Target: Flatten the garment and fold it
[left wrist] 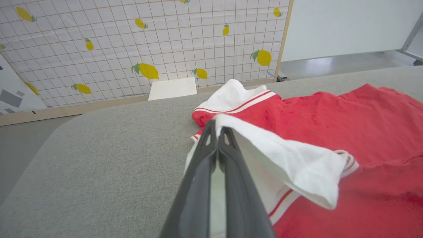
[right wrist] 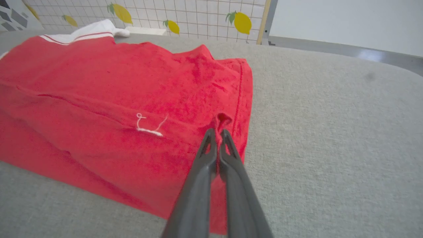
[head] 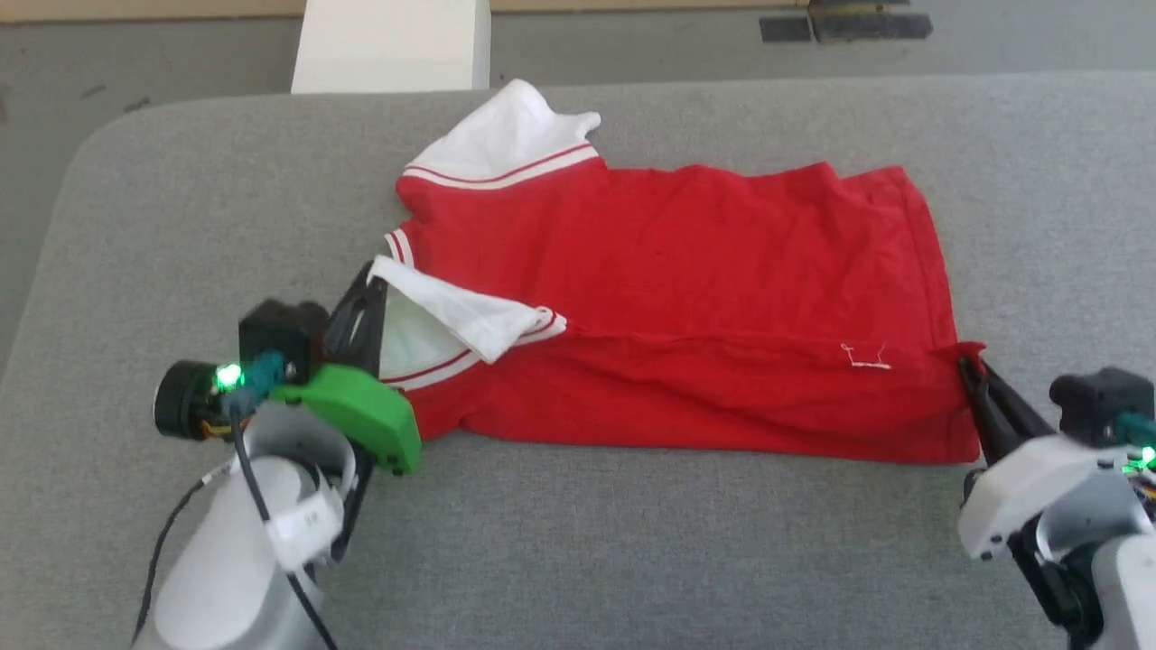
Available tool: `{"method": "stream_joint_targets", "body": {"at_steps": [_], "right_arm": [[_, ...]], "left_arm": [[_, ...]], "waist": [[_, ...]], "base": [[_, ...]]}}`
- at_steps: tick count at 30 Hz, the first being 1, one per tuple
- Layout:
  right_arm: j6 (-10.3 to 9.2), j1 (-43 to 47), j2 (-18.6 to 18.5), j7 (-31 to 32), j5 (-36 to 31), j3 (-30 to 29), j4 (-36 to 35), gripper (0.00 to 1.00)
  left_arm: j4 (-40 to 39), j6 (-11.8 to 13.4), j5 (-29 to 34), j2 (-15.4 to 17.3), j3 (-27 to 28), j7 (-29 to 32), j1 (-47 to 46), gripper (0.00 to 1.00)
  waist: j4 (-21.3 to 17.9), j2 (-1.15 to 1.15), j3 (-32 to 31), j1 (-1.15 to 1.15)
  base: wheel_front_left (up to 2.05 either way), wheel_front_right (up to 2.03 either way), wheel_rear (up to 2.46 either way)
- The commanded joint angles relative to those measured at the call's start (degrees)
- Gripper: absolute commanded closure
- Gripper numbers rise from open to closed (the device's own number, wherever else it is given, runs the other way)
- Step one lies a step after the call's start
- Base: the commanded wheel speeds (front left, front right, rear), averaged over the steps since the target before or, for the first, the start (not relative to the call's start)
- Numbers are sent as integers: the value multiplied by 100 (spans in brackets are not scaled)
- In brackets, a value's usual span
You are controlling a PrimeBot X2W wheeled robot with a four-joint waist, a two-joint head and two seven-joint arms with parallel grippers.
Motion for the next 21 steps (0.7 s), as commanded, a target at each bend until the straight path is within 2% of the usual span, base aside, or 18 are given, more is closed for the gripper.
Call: {"method": "stream_joint_targets", "body": {"at_steps": [1,6,11,16,17,18,19,20,21], "right_arm": [[-9,-198,19,79,61,-18,116,100],[-9,-658,39,654,223,-16,559,100],[-9,-1062,47,1508,465,14,915,100],[-9,-1277,95,2419,662,15,1031,100],[-9,-1289,104,2546,679,-4,986,100],[-9,-1290,120,2593,690,-45,940,100],[-9,-1281,144,2594,690,-99,867,61],[-9,-1255,163,2571,685,-133,808,61],[-9,-1203,182,2519,674,-175,730,0]], "left_arm": [[199,-48,-47,-28,29,71,-214,100],[976,-172,-319,-23,99,634,-654,100],[1719,-289,-703,13,105,1795,-925,100],[1949,-405,-1057,25,64,2817,-968,100],[1887,-391,-1090,25,86,2832,-958,75],[1816,-370,-1087,27,112,2744,-948,36],[1721,-330,-1058,30,147,2562,-923,0],[1648,-301,-1031,23,173,2384,-890,0],[1546,-263,-982,13,205,2119,-836,0]], "waist": [[-24,0,196,0],[-95,0,461,0],[-142,0,631,0],[-165,0,647,0],[-160,0,627,0],[-150,0,602,0],[-138,0,572,0],[-129,0,528,0],[-114,0,478,0]], "base": [[0,0,0],[0,0,0],[0,0,0],[0,0,0],[0,0,0],[0,0,0],[0,0,0],[0,0,0],[0,0,0]]}}
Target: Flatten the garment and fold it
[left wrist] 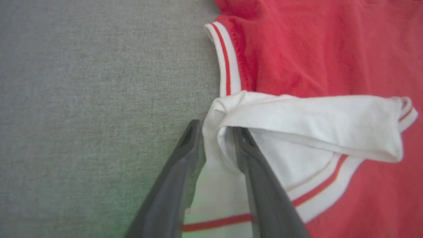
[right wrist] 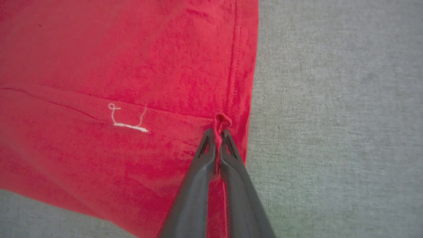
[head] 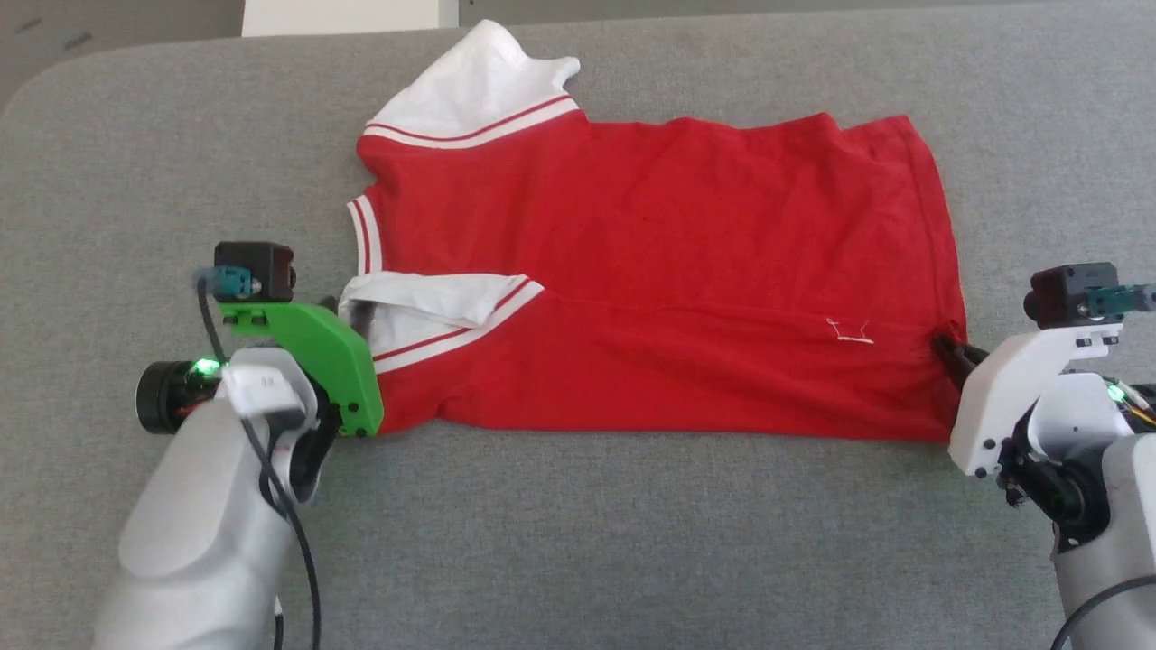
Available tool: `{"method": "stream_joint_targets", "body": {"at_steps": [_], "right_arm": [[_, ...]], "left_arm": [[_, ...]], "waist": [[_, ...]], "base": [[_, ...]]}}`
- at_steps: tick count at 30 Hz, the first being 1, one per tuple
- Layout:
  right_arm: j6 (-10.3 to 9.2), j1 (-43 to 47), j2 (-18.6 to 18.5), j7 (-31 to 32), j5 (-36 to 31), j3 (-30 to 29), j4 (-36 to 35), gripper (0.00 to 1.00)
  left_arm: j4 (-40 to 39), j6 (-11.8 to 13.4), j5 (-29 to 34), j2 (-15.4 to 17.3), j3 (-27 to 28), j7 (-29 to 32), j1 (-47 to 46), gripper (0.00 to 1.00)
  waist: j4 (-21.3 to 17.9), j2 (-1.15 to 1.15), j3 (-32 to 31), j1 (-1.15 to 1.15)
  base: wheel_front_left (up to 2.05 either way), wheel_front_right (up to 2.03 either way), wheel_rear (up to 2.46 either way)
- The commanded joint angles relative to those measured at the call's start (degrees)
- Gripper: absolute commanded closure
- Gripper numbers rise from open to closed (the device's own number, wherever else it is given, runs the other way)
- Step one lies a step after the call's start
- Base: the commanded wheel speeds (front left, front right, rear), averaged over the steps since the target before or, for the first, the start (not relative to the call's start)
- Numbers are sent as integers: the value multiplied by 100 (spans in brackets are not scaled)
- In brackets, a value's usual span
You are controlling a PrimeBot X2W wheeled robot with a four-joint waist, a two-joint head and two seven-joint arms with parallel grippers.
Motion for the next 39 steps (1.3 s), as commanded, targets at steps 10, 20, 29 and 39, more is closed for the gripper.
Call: {"method": "stream_joint_targets", "body": {"at_steps": [10,20,29,39], "right_arm": [[-9,1179,393,-2083,-91,-342,-926,0],[-9,1901,866,-3855,-226,-279,-1364,0],[-9,2002,952,-4141,-299,-28,-1317,0],[-9,1938,961,-4152,-383,35,-1157,0]], "left_arm": [[-807,496,407,-279,217,-2517,1324,0],[-631,766,64,-428,394,-2408,1942,0],[-280,1165,-347,-487,468,-1108,1846,0],[-496,1144,-572,-343,279,-5,1819,100]], "waist": [[181,0,-770,0],[61,0,-950,0],[-193,0,-945,0],[-342,0,-911,0]], "base": [[0,0,0],[0,0,0],[0,0,0],[0,0,0]]}}
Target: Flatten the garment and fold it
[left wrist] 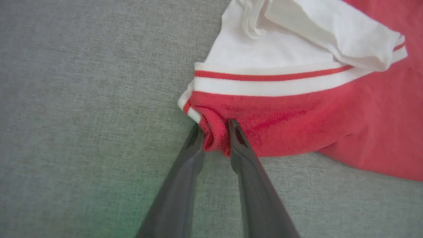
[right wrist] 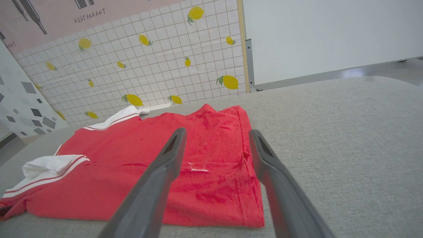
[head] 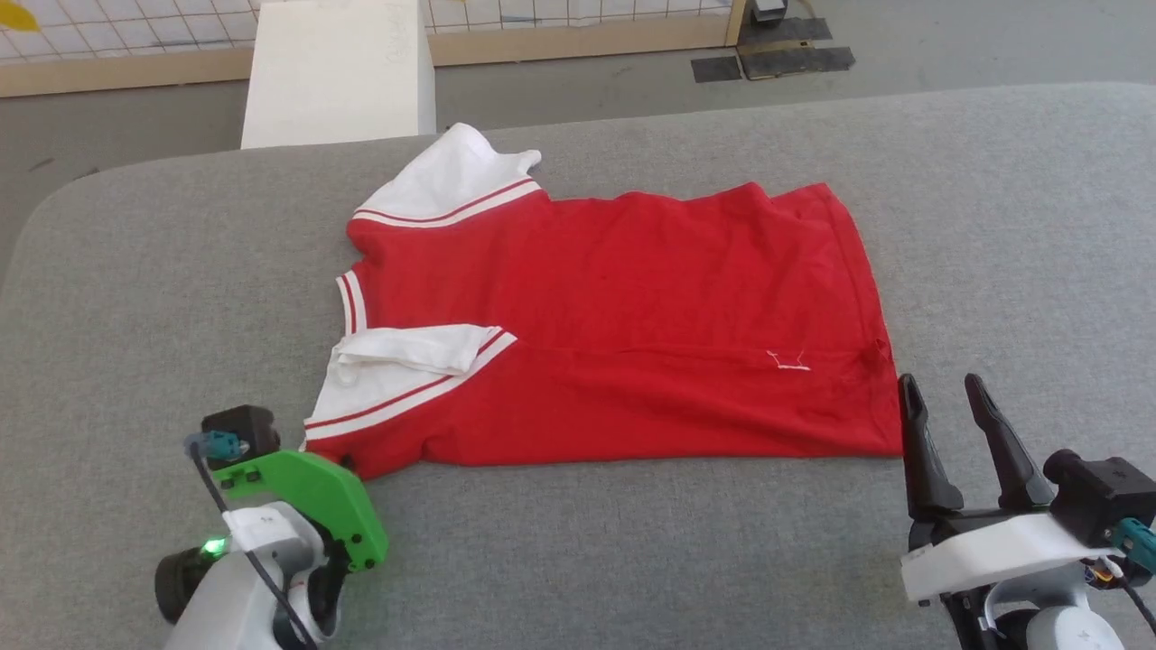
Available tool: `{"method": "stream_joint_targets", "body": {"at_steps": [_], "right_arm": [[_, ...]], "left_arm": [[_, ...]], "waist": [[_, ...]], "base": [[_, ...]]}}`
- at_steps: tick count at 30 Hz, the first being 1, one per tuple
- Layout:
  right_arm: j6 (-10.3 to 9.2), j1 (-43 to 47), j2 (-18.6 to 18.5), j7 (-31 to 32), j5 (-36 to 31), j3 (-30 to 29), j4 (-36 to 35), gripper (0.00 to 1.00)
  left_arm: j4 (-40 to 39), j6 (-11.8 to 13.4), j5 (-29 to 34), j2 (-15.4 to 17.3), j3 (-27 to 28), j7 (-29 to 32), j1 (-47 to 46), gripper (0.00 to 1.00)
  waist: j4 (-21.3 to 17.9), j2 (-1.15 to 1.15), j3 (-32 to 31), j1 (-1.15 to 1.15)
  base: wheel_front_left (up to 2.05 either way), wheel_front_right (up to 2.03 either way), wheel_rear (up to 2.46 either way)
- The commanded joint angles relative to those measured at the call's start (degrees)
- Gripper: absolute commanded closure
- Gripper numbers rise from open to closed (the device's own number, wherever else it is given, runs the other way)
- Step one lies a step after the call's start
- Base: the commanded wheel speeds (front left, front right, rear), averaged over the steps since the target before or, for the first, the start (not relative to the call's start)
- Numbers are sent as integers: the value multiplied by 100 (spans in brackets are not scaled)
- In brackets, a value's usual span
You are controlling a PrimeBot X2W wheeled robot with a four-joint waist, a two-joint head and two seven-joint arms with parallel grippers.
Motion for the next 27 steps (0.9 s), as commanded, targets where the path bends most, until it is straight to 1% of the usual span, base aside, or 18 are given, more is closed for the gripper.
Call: {"method": "stream_joint_targets", "body": {"at_steps": [1,5,7,14,19,20,21,22,23,24,26,27], "right_arm": [[-9,-30,14,-15,-78,-17,31,0],[-9,-103,15,215,-24,-245,251,0],[-9,-222,16,525,81,-332,472,0],[-9,-904,16,2417,274,-849,1389,0],[-9,-1316,16,3755,-146,-1003,1792,0],[-9,-1366,17,4064,-210,-1014,1839,6],[-9,-1396,17,4301,-248,-1017,1852,25],[-9,-1421,17,4557,-320,-1009,1828,52],[-9,-1432,17,4737,-368,-1004,1789,62],[-9,-1432,17,4932,-405,-998,1723,100],[-9,-1400,17,5185,-443,-986,1562,100],[-9,-1383,17,5211,-454,-982,1457,100]], "left_arm": [[3,-17,-52,-50,-74,19,97,100],[-158,-2,-16,-38,-78,-112,155,100],[-221,-14,4,-27,-93,-162,162,100],[-334,-36,47,-4,-139,-254,123,100],[-370,-62,66,-2,-181,-300,82,100],[-372,-72,63,-7,-189,-313,74,100],[-371,-80,61,-9,-194,-323,71,100],[-366,-92,58,-9,-203,-331,69,100],[-362,-101,56,-9,-209,-338,67,100],[-356,-111,56,-8,-218,-349,64,100],[-351,-127,75,-2,-236,-398,60,100],[-348,-135,88,3,-240,-437,61,100]], "waist": [[-1,0,4,0],[10,0,15,0],[23,0,28,0],[97,0,109,0],[172,0,165,0],[189,0,168,0],[201,0,170,0],[216,0,170,0],[227,0,168,0],[240,0,163,0],[265,0,147,0],[275,0,136,0]], "base": [[0,0,0],[0,0,0],[0,0,0],[0,0,0],[0,0,0],[0,0,0],[0,0,0],[0,0,0],[0,0,0],[0,0,0],[0,0,0],[0,0,0]]}}
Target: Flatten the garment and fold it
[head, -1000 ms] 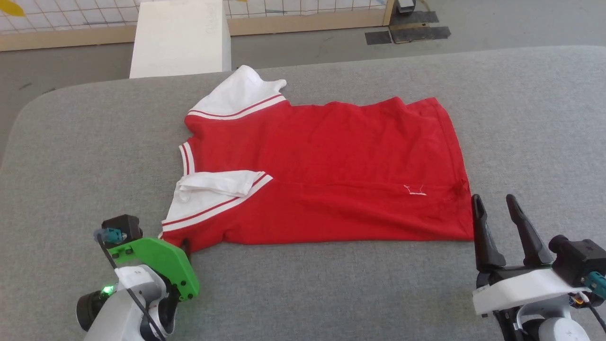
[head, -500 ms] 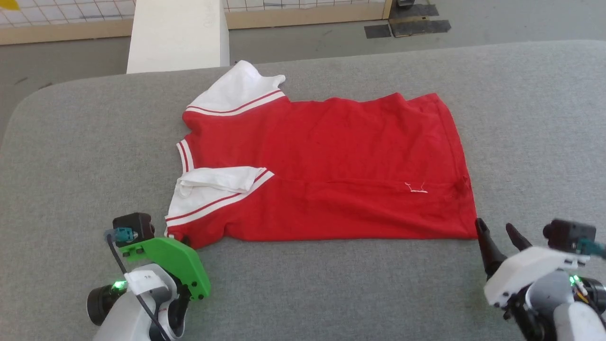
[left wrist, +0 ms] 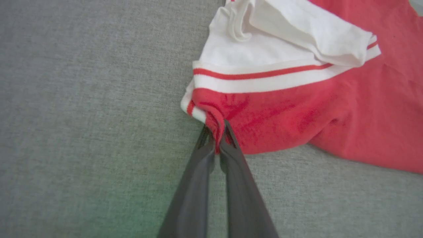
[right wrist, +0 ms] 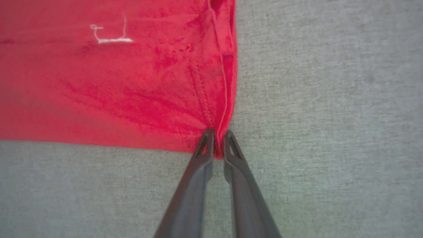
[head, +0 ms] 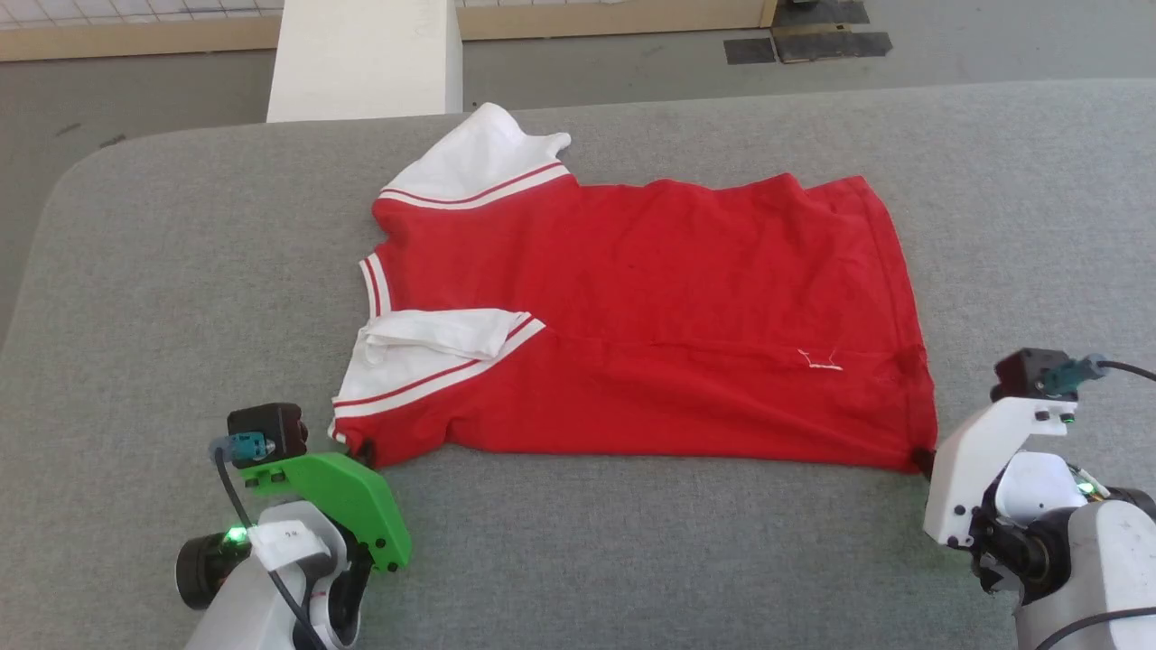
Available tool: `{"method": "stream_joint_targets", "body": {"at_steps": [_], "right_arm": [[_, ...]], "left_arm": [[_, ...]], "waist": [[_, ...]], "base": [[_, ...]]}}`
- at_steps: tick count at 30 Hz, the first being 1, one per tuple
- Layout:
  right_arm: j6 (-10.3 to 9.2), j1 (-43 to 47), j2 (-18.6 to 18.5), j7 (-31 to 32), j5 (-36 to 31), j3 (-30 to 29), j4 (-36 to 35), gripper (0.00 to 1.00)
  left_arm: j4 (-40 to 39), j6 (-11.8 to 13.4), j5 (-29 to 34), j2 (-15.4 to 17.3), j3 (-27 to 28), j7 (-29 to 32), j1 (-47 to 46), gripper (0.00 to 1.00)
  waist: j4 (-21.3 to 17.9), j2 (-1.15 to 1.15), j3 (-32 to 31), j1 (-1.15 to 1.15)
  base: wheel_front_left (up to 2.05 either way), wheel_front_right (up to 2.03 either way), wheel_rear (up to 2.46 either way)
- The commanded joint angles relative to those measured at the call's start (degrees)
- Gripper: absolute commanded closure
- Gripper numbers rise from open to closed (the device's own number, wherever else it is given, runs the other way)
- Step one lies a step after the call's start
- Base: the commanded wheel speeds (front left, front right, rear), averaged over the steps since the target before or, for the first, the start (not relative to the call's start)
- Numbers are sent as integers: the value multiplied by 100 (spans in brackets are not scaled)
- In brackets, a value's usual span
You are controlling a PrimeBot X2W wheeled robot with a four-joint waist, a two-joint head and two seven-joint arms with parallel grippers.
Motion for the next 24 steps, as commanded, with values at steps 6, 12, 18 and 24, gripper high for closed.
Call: {"method": "stream_joint_targets", "body": {"at_steps": [6,12,18,24], "right_arm": [[-9,285,30,-733,-77,-108,-702,100],[-9,708,30,-1392,8,-291,-1150,100],[-9,1263,30,-1137,-19,-626,-1530,100],[-9,1848,30,-463,56,-837,-1585,100]], "left_arm": [[-54,-7,233,109,41,-594,-8,100],[-504,229,365,336,130,-719,471,100],[-1212,530,503,594,-23,-241,1275,100],[-1531,631,423,517,-264,88,1815,100]], "waist": [[76,0,-163,0],[109,0,-382,0],[147,0,-523,0],[198,0,-550,0]], "base": [[0,0,0],[0,0,0],[0,0,0],[0,0,0]]}}
